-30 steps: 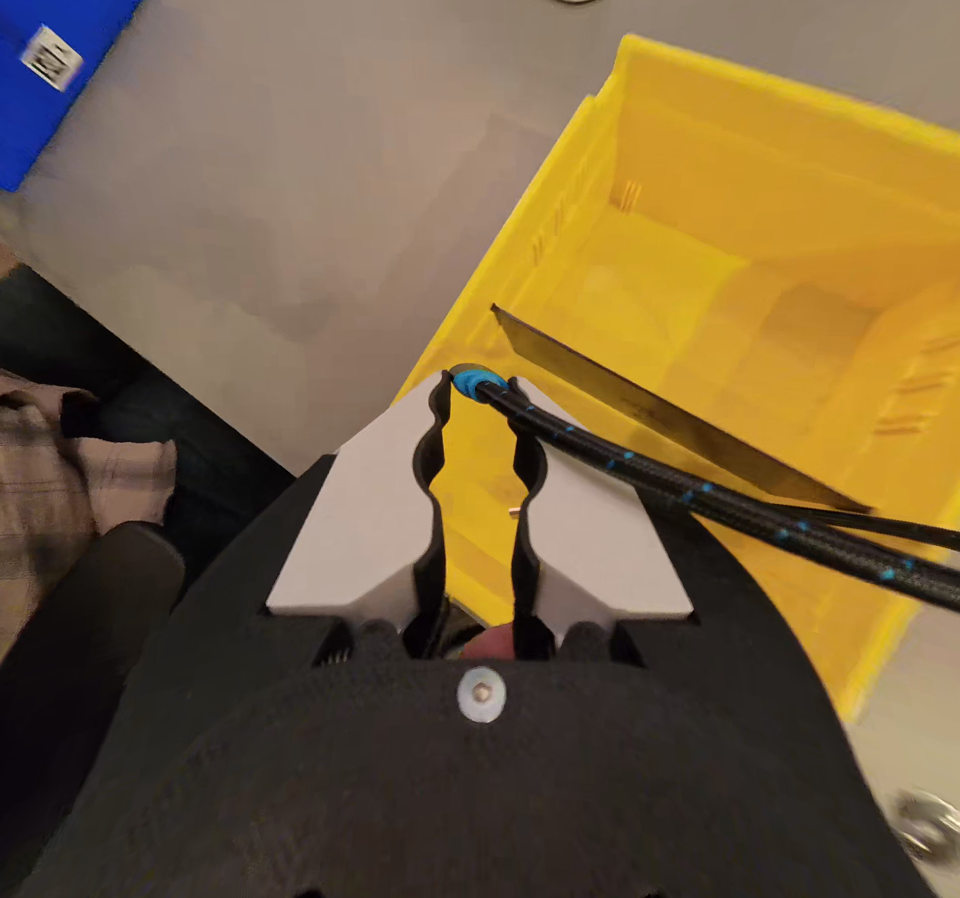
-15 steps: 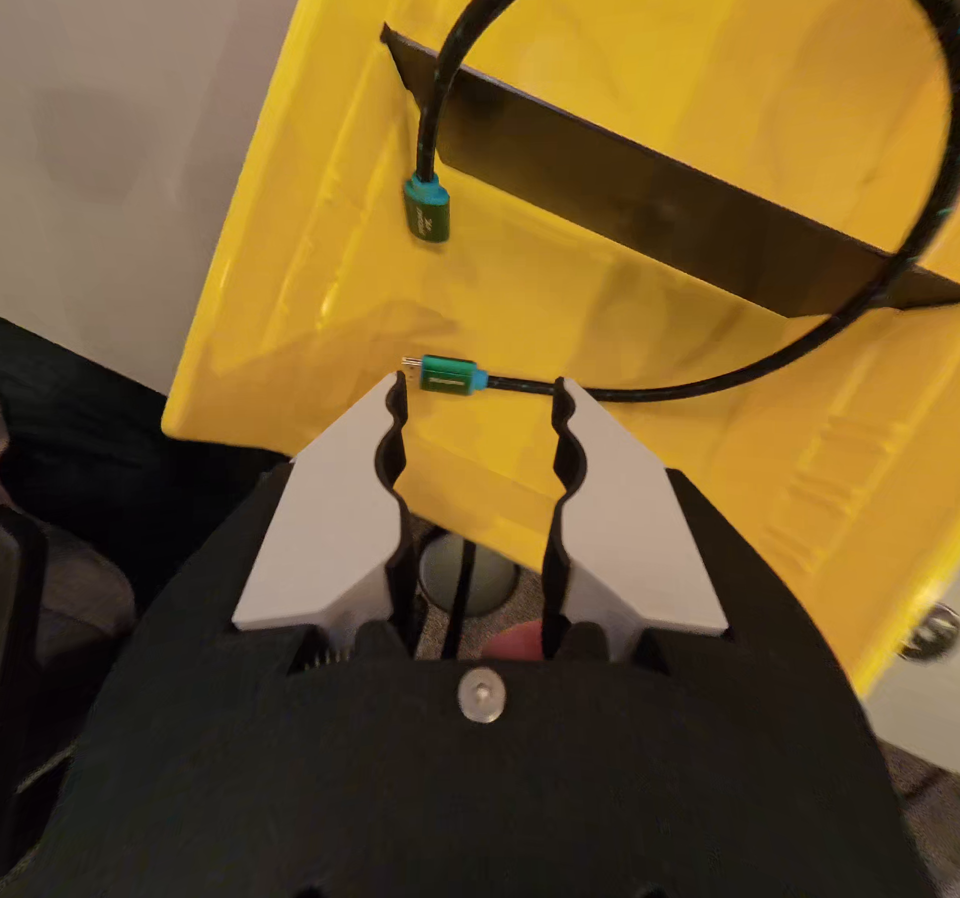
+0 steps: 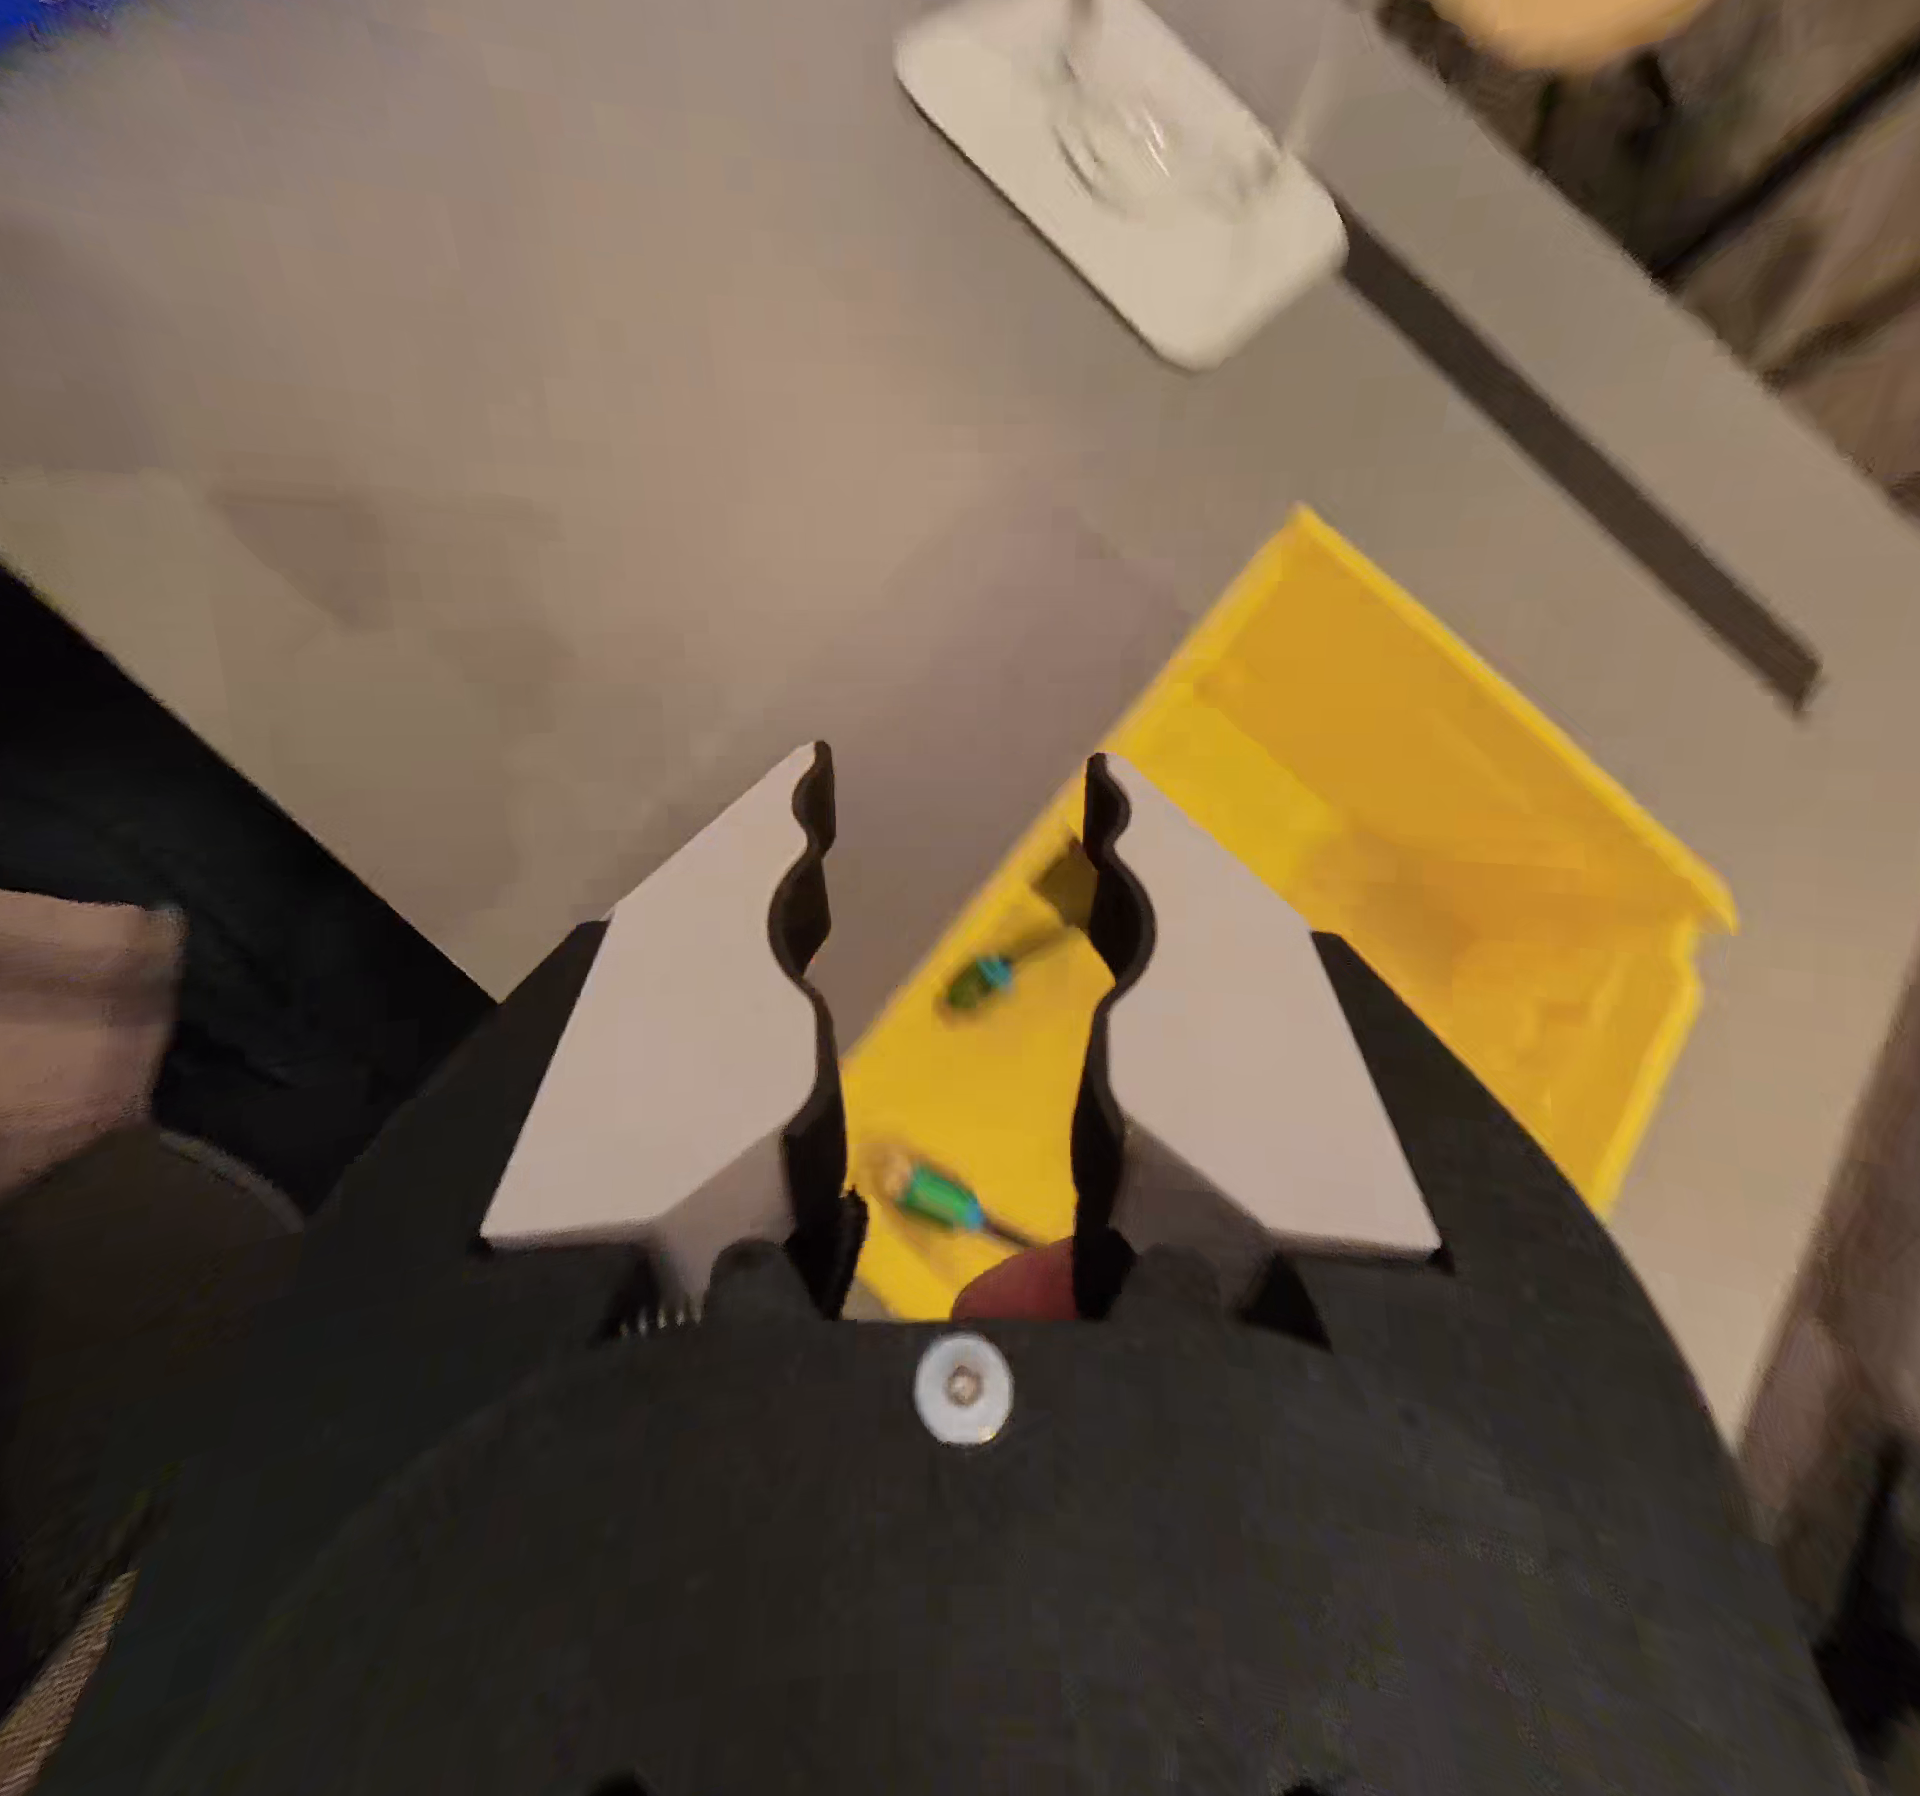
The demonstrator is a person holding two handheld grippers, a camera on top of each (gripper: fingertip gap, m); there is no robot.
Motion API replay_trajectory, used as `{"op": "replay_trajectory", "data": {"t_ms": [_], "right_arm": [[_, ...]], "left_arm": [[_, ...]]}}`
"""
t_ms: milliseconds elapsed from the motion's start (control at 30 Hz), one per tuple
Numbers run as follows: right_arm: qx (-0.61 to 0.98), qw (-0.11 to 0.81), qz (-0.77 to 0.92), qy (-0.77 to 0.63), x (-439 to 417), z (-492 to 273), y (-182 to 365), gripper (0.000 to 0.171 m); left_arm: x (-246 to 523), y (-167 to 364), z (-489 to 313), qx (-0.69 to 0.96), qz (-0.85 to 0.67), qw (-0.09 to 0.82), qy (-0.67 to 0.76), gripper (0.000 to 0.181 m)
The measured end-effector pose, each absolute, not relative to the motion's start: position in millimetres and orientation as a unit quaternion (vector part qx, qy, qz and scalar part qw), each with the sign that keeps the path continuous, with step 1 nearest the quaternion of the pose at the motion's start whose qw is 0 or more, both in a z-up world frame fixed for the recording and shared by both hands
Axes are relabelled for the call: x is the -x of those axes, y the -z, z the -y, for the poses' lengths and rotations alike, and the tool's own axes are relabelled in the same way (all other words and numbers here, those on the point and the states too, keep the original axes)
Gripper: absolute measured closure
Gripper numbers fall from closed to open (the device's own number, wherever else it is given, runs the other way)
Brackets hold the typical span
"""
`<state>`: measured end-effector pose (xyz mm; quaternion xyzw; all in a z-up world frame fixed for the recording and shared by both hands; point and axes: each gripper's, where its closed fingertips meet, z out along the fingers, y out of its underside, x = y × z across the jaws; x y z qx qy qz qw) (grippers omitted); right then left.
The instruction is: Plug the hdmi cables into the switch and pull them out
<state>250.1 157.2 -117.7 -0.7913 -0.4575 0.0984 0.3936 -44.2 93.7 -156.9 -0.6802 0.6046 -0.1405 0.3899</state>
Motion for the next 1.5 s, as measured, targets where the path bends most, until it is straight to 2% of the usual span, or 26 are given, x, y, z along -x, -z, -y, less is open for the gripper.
{"op": "replay_trajectory", "data": {"t_ms": [233,400,633,667,733,900,933,967,1100,1200,1267,1333,1400,1500], "right_arm": [[0.672,0.385,0.57,-0.273,-86,-115,106,0.123],[0.639,0.355,0.585,-0.35,-14,-105,113,0.124],[0.646,0.288,0.552,-0.443,41,-94,137,0.125],[0.644,0.287,0.546,-0.452,45,-94,137,0.128],[0.642,0.295,0.54,-0.458,48,-97,139,0.148],[0.631,0.304,0.553,-0.451,40,-98,134,0.151],[0.63,0.31,0.558,-0.443,36,-100,132,0.151],[0.631,0.324,0.561,-0.426,31,-105,129,0.159],[0.638,0.369,0.553,-0.39,-4,-131,106,0.16],[0.637,0.414,0.551,-0.346,-45,-155,78,0.161],[0.636,0.453,0.549,-0.298,-78,-177,51,0.161],[0.628,0.492,0.568,-0.201,-117,-204,28,0.161],[0.619,0.498,0.603,-0.074,-157,-229,18,0.161],[0.618,0.431,0.653,0.079,-215,-261,28,0.16]], "left_arm": [[46,159,-107,0.688,-0.593,0.406,0.098,0.097],[44,162,-112,0.679,-0.601,0.417,0.06,0.097],[33,162,-119,0.655,-0.611,0.444,-0.001,0.097],[30,162,-119,0.649,-0.614,0.448,-0.01,0.097],[25,161,-120,0.638,-0.616,0.46,-0.024,0.097],[17,155,-124,0.616,-0.613,0.493,-0.047,0.096],[15,152,-124,0.612,-0.61,0.5,-0.055,0.099],[16,149,-127,0.611,-0.603,0.508,-0.07,0.106],[31,121,-140,0.601,-0.56,0.559,-0.11,0.116],[40,99,-141,0.603,-0.526,0.594,-0.086,0.137],[47,87,-142,0.595,-0.51,0.615,-0.088,0.162],[52,81,-144,0.597,-0.497,0.624,-0.089,0.179],[54,78,-145,0.6,-0.491,0.626,-0.083,0.181],[54,78,-145,0.602,-0.486,0.629,-0.074,0.181]]}}
